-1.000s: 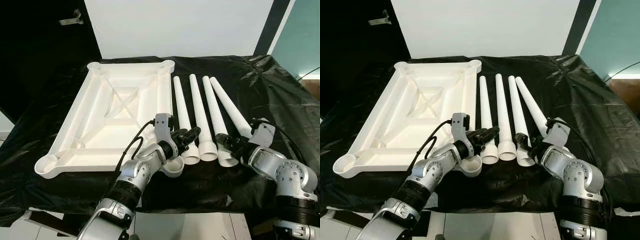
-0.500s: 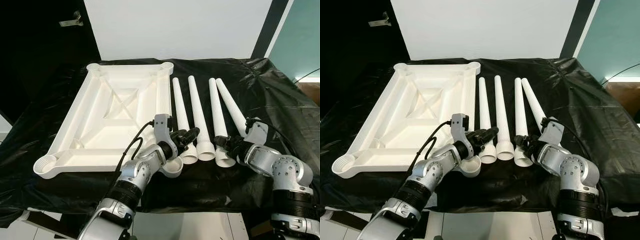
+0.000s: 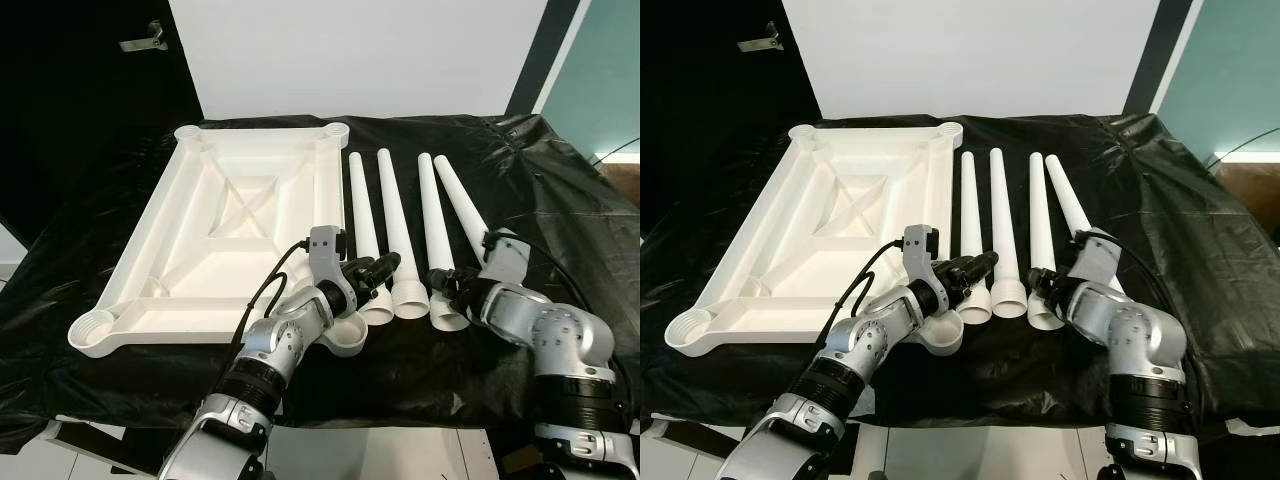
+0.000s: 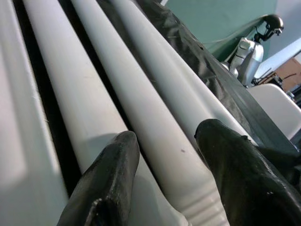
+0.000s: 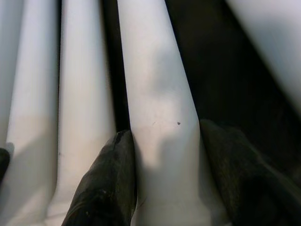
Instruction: Building children table
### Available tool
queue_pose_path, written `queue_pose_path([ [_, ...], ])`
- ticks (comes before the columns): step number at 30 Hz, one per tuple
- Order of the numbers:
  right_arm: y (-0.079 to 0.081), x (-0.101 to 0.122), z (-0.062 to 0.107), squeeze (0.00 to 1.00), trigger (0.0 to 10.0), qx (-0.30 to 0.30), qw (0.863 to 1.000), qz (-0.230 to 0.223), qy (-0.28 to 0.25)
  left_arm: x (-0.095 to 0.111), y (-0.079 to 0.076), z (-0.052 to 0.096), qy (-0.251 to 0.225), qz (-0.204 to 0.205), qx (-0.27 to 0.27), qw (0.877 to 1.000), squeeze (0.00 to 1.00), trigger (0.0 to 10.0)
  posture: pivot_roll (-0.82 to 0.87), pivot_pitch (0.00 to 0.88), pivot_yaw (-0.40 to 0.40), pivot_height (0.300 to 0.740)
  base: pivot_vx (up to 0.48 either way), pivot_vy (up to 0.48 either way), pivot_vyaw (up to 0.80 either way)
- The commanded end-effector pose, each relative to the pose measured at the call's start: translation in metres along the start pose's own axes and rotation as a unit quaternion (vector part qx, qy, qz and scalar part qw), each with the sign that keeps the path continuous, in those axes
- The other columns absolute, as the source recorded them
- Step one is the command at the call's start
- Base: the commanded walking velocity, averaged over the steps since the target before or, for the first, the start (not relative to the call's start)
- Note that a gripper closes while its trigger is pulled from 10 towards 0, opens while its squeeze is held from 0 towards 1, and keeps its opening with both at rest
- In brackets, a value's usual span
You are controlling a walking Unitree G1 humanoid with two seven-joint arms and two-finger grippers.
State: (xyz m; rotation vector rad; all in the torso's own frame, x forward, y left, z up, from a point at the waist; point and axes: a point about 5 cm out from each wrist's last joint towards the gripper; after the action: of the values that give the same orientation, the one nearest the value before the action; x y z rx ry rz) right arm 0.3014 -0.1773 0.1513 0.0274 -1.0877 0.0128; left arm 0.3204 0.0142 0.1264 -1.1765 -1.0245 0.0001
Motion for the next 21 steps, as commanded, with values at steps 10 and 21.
queue_pose_path([
  [10,0.011,0.025,0.02,0.0,0.0,-0.047,0.975,0.176,-0.129,0.004,-0.005,0.001,-0.004,0.034,-0.094,0.995,0.0,10.0,-0.14,0.008,0.011,0.74,0.0,0.0,0.0],
  [21,0.022,0.019,0.031,0.0,10.0,-0.057,0.888,0.385,-0.243,0.035,-0.015,0.007,-0.082,0.141,-0.176,0.971,0.0,10.0,-0.15,0.0,0.015,0.74,0.0,0.0,0.0],
])
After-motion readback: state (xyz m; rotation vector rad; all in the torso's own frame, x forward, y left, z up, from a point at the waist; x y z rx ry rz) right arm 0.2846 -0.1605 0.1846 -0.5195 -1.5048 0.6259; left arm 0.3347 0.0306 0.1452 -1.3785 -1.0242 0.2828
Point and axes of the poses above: a point about 5 cm out from each wrist's last joint towards the gripper, its own z axis pointing back from the gripper into the wrist, its own x axis along the axis of the wrist's last joint, y = z × x, and after that the axes turned 14 degrees about z, right-handed
